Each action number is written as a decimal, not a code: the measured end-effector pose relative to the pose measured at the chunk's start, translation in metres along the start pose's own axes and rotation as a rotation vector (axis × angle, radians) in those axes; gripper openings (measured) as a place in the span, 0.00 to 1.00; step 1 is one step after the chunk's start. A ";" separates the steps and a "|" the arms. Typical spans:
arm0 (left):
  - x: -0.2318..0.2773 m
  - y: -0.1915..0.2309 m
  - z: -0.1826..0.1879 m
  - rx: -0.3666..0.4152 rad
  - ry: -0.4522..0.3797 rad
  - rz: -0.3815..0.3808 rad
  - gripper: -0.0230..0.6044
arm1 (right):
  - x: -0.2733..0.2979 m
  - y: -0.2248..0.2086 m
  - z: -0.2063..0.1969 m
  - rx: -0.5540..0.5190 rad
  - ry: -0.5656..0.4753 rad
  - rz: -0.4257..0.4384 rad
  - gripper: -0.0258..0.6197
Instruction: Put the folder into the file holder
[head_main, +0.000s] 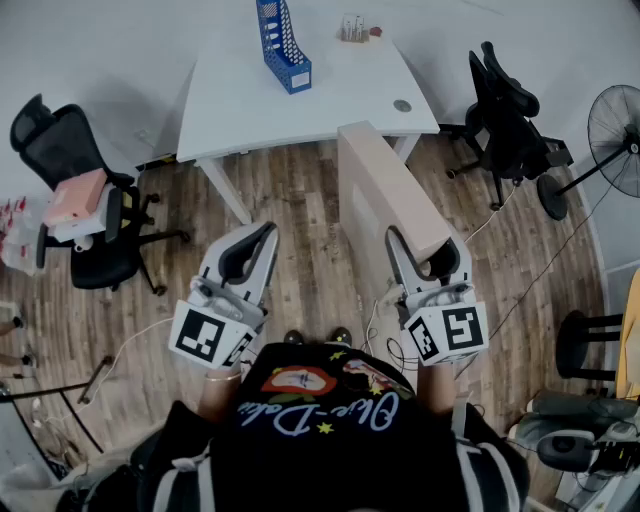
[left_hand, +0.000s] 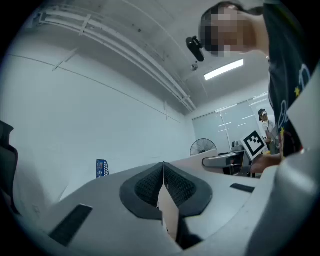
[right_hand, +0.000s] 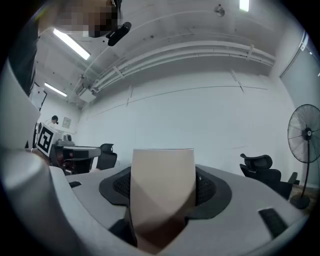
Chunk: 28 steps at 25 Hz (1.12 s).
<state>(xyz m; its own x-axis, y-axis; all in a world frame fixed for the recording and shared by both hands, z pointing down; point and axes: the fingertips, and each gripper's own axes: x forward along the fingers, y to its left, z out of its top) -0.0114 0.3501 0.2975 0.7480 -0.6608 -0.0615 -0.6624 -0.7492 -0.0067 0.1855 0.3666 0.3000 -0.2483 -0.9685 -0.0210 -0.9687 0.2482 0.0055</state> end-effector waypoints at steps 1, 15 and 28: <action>0.000 -0.001 0.000 0.000 0.001 0.000 0.04 | -0.002 0.000 0.000 -0.001 0.001 -0.001 0.47; 0.025 -0.040 -0.002 0.020 0.024 -0.004 0.04 | -0.026 -0.040 -0.003 0.052 -0.007 0.008 0.47; 0.028 -0.053 -0.018 0.010 0.050 0.043 0.04 | -0.029 -0.059 -0.019 0.072 0.007 0.046 0.47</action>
<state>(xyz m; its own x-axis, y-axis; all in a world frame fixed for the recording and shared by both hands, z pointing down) 0.0453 0.3705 0.3137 0.7201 -0.6937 -0.0118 -0.6938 -0.7200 -0.0151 0.2500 0.3800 0.3194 -0.2928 -0.9560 -0.0159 -0.9538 0.2932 -0.0652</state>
